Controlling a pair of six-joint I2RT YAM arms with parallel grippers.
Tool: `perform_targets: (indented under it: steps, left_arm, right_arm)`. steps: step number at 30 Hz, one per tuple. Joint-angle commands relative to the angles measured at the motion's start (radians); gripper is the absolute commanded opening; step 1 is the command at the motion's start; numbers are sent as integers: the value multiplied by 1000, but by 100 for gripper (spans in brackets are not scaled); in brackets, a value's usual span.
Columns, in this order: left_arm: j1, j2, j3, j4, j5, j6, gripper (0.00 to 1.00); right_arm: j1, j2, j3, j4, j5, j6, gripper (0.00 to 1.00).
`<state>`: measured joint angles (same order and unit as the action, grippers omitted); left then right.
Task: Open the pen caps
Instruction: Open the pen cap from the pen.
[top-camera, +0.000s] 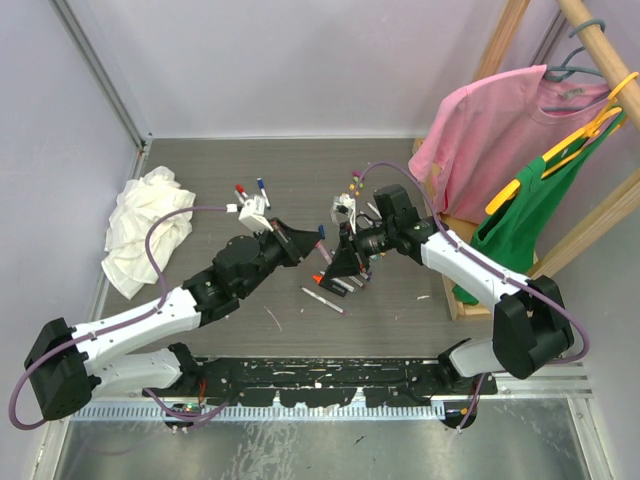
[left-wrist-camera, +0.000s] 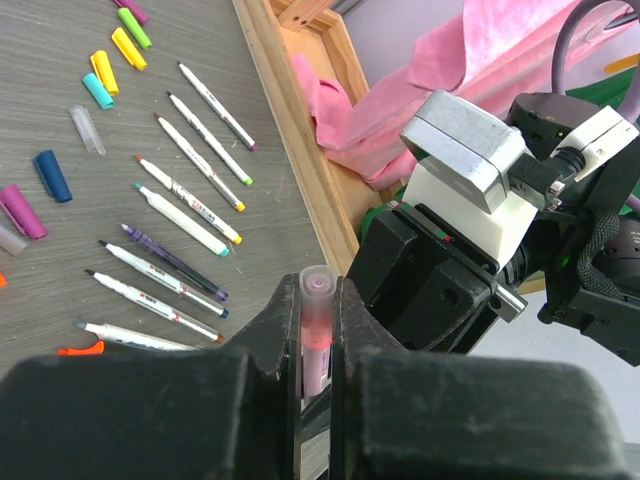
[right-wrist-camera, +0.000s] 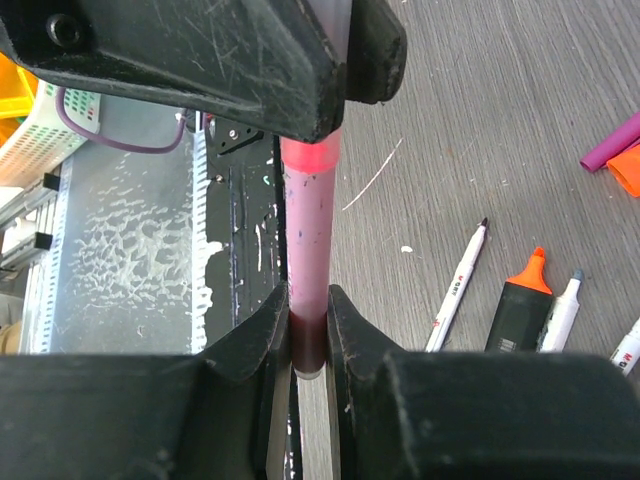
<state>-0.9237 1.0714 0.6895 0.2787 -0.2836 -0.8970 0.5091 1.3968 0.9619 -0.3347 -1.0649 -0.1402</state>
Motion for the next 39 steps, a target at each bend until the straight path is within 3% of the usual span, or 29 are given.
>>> perform_targets:
  steps: [1, 3, 6, 14, 17, 23, 25, 33, 39]
  left_arm:
    - [-5, -8, 13, 71, 17, 14, 0]
    - [-5, -13, -8, 103, 21, 25, 0]
    - [-4, -25, -38, 141, 31, 37, 0]
    - [-3, -37, -101, 256, 69, 60, 0]
    - [-1, -31, -106, 276, 79, 63, 0]
    - [15, -20, -104, 317, 95, 78, 0]
    - [44, -27, -98, 321, 104, 87, 0]
    - [350, -90, -20, 298, 164, 91, 0]
    - [505, -105, 81, 209, 181, 50, 0]
  right_arm:
    - [7, -5, 47, 13, -3, -21, 18]
    - [6, -4, 50, 14, -31, -16, 33]
    - [-3, 5, 57, 34, -95, 29, 44]
    - [-27, -7, 19, 147, -127, 146, 45]
    - [-27, -6, 8, 173, -127, 178, 42]
    - [-27, 11, 10, 182, -126, 207, 8]
    - [-27, 12, 10, 181, -131, 208, 2]
    - [0, 28, 15, 154, -131, 191, 1]
    - [65, 79, 51, 56, -51, 105, 1]
